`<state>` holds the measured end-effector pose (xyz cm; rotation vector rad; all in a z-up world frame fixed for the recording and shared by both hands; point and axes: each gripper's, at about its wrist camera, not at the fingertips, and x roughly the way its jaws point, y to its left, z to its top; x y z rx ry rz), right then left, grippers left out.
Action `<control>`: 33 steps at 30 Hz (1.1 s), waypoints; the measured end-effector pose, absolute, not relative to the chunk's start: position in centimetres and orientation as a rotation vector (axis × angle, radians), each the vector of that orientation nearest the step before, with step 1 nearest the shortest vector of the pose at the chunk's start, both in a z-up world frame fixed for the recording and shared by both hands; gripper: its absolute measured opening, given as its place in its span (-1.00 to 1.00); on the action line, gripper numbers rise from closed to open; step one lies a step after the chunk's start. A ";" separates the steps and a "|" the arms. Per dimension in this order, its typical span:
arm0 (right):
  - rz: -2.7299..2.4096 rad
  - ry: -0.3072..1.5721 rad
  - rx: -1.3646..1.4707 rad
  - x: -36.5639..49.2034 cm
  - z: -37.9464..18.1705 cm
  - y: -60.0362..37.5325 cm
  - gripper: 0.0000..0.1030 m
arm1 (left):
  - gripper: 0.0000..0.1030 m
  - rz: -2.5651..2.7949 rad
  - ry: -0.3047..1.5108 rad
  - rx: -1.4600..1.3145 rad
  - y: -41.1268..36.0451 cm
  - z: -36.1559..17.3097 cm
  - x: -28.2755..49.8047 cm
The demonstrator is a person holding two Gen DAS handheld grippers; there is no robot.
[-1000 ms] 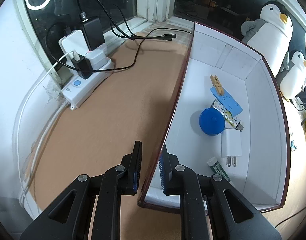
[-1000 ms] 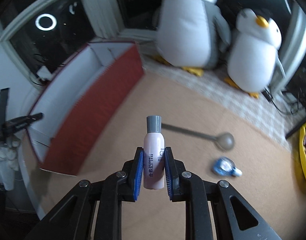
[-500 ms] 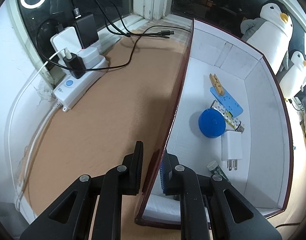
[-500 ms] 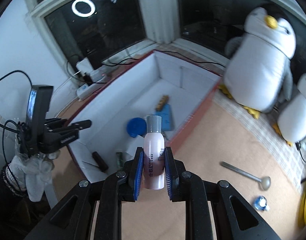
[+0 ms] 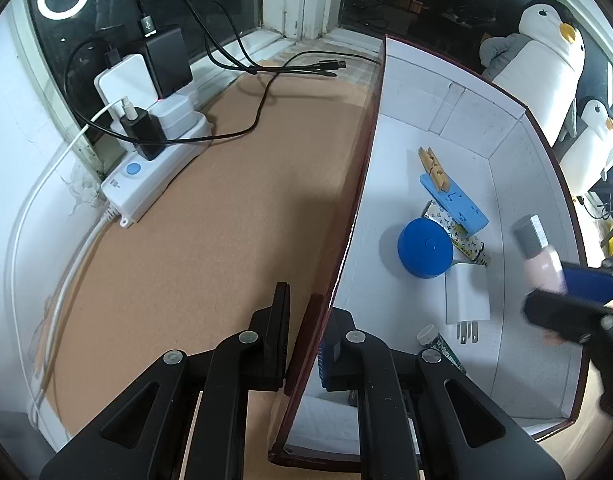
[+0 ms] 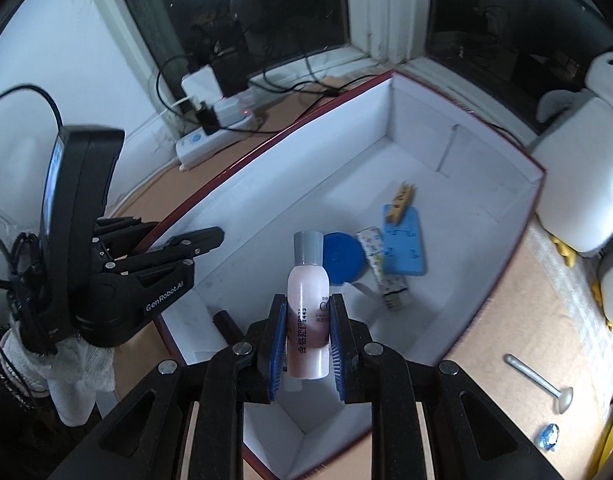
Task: Organize rigid objects
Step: 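Carry the lotion bottle with the right tool and release it into the box, then move the right tool back and grasp the blue eye-drop bottle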
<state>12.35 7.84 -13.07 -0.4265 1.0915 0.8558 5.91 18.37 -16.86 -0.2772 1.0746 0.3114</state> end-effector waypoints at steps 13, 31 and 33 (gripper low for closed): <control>0.868 1.121 -0.479 12.2 -15.0 10.4 -0.64 | -0.80 0.310 1.073 -0.282 18.5 -16.9 5.9; 0.865 1.054 -0.318 12.7 -11.5 6.3 -0.28 | -0.80 0.324 1.081 -0.261 18.2 -16.8 6.1; 0.862 1.045 -0.298 12.7 -11.1 5.4 -0.28 | -0.80 0.324 1.082 -0.260 18.1 -16.7 6.1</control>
